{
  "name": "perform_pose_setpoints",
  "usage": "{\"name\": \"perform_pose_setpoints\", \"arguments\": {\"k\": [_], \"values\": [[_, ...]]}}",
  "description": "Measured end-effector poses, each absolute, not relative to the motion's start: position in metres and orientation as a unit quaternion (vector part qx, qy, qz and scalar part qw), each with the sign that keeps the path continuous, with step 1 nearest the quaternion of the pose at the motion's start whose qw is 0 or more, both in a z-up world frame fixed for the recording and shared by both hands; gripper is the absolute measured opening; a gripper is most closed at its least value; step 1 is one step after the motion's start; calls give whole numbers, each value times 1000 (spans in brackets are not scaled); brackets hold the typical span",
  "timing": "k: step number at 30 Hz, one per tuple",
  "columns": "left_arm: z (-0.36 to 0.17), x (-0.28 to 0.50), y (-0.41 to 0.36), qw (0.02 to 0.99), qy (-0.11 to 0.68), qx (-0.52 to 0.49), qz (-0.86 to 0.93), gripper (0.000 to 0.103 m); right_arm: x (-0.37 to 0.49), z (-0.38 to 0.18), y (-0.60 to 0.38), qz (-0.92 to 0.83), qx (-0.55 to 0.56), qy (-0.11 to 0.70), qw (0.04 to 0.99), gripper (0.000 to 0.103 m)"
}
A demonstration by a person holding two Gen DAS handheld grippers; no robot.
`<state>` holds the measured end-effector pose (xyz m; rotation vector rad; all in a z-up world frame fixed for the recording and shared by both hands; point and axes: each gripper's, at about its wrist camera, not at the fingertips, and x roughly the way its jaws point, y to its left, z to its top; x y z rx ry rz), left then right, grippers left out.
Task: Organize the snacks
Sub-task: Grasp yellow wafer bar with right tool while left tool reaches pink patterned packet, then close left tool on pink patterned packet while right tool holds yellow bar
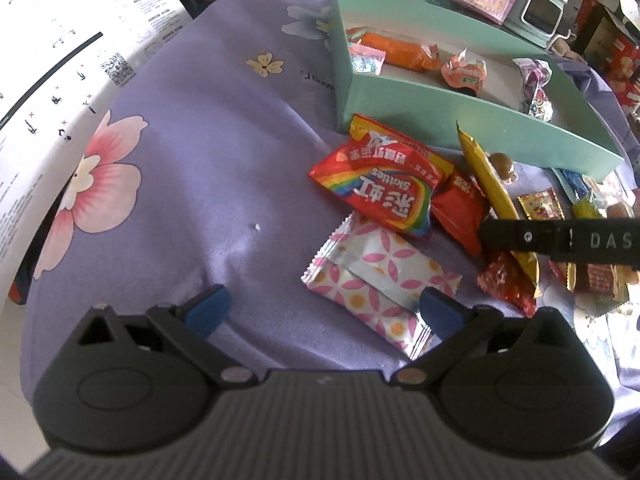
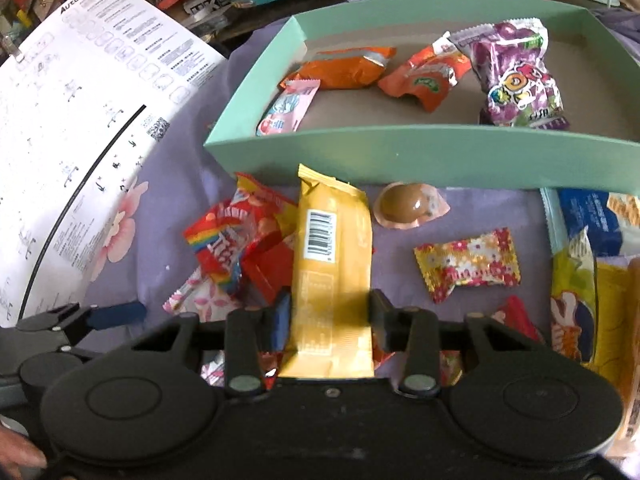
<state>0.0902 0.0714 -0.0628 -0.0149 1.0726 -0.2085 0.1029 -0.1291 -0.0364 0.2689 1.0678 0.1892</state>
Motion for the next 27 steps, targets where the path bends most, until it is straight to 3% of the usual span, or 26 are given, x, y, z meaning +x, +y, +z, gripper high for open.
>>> {"name": "perform_pose_setpoints", "arguments": {"k": [6, 10, 12, 13, 16, 17, 23, 27], "values": [[-62, 91, 68, 853, 511, -2, -106, 103, 114, -40, -136, 81, 151, 506, 846, 51], [-62, 90, 57, 850, 511, 15, -127, 103, 116, -42, -137, 81, 157, 498, 849, 50], [-63, 90, 50, 850, 508, 29, -138, 103, 114, -42, -136, 80, 152, 497, 851, 41], [-63, 90, 46, 851, 504, 35, -140, 101, 112, -42, -137, 80, 155, 497, 850, 39], [-61, 88, 37, 860, 487, 62, -142, 80, 103, -40, -140, 77, 160, 498, 849, 36], [-60, 88, 36, 858, 488, 60, -147, 69, 100, -39, -142, 76, 164, 498, 848, 36], [-52, 87, 52, 856, 496, 14, -147, 44, 83, -33, -159, 76, 197, 494, 844, 35], [-51, 84, 61, 852, 504, 3, -144, 42, 74, -27, -166, 77, 207, 486, 846, 35]]}}
